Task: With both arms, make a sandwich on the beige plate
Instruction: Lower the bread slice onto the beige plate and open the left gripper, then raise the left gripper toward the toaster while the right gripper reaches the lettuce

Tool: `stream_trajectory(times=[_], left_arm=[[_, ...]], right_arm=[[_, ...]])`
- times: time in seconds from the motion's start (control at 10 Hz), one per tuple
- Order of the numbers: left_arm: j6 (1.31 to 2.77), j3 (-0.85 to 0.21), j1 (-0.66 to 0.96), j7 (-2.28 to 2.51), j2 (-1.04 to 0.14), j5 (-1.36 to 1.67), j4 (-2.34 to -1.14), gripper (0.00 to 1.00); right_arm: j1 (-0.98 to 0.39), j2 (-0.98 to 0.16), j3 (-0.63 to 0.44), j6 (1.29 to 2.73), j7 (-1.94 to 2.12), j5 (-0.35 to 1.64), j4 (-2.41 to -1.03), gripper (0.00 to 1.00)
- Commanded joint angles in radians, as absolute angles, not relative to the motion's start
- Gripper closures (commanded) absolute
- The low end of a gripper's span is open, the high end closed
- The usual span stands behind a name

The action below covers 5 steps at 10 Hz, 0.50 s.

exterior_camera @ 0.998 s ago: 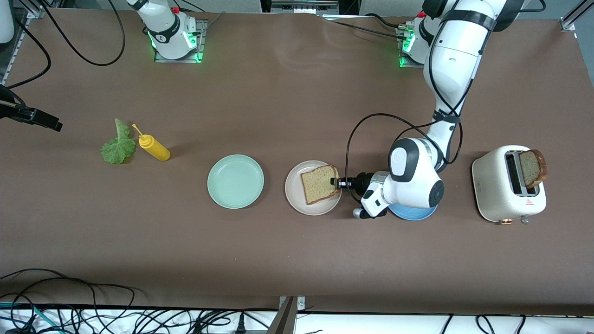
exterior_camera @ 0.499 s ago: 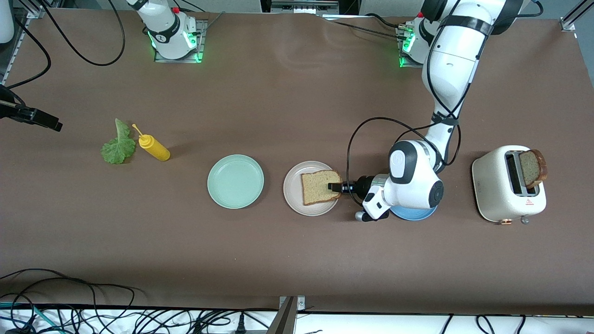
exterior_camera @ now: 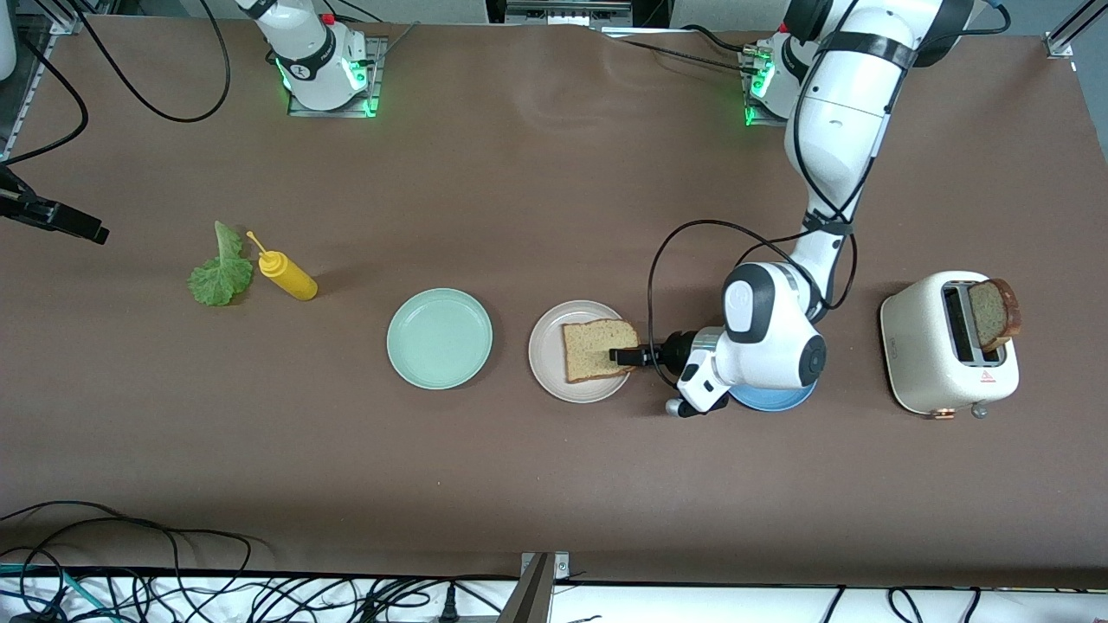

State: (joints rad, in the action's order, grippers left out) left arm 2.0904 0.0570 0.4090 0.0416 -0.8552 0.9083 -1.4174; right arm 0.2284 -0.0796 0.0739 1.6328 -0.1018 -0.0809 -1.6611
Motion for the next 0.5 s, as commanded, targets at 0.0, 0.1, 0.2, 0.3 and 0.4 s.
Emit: stream_trajectory(times=[0.0, 0.1, 0.2, 0.3, 0.4], left_arm=[[2.121, 0.061, 0.44, 0.077, -0.864, 0.93, -1.397, 0.0], [2.159, 0.058, 0.458, 0.106, -0.873, 0.93, -1.396, 0.0], [2.169, 0.058, 0.465, 0.124, -0.874, 0.93, -1.387, 0.0], [2.169, 0.058, 0.46, 0.118, -0.873, 0.928, -1.381, 0.0], [2.166, 0.06, 0.453, 0.118, -0.865, 0.92, -1.381, 0.0]], right_arm=[[0.235, -0.106, 0.074, 1.623, -0.084, -0.064, -1.669, 0.0], [0.235, -0.113, 0.074, 1.623, -0.084, -0.067, -1.678, 0.0], [0.235, -0.123, 0.072, 1.623, -0.086, -0.071, -1.689, 0.0], [0.235, -0.136, 0.072, 1.623, -0.089, -0.078, -1.698, 0.0], [0.235, -0.15, 0.072, 1.631, -0.094, -0.08, -1.71, 0.0]])
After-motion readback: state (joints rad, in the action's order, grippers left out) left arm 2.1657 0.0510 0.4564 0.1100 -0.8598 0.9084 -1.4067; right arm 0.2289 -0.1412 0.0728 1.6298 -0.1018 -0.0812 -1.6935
